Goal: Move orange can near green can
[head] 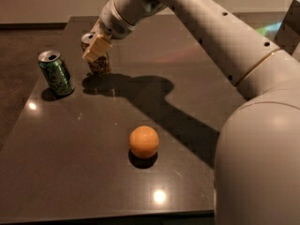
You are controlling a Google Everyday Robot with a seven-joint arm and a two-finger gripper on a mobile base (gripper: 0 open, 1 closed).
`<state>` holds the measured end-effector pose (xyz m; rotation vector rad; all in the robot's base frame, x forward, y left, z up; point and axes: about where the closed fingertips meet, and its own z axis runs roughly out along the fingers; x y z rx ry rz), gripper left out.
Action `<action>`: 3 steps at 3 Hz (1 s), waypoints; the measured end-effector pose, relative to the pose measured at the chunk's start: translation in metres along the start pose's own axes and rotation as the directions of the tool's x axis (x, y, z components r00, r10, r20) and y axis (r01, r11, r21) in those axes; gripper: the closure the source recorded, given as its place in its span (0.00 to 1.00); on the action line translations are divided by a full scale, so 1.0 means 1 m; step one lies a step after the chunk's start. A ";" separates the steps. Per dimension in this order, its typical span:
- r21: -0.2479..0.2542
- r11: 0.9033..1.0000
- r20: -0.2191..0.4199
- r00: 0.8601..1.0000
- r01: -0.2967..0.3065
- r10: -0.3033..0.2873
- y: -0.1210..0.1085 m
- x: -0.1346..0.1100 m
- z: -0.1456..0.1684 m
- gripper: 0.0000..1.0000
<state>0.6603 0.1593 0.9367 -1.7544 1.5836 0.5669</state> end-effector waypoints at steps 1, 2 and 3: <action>-0.031 1.000 0.025 1.000 -0.001 0.002 0.016 -0.003 0.013 1.00; -0.055 0.998 0.064 0.997 -0.033 0.037 0.021 0.004 0.022 0.78; -0.073 0.996 0.080 0.995 -0.049 0.054 0.023 0.007 0.025 0.56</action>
Offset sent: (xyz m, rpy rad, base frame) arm -0.0169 0.0082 -0.0282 0.0966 0.0892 0.0151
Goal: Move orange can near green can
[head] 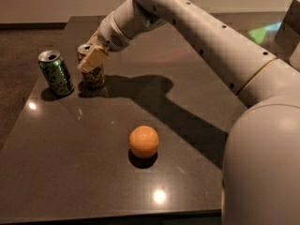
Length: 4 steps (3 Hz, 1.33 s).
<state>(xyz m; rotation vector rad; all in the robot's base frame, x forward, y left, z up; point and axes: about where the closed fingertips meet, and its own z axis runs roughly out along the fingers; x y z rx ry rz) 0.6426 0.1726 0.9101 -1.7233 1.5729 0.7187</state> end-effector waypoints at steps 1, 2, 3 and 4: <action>-0.005 1.000 0.000 1.000 0.001 -0.001 0.001 0.000 0.003 0.32; -0.010 1.000 -0.001 1.000 0.001 -0.001 0.002 0.000 0.006 0.08; -0.014 1.000 -0.001 1.000 0.001 -0.001 0.003 0.000 0.008 0.00; -0.014 1.000 -0.001 1.000 0.001 -0.001 0.003 0.000 0.008 0.00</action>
Offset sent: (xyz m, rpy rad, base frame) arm -0.0007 0.0022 -0.0016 -0.0009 0.0023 0.0038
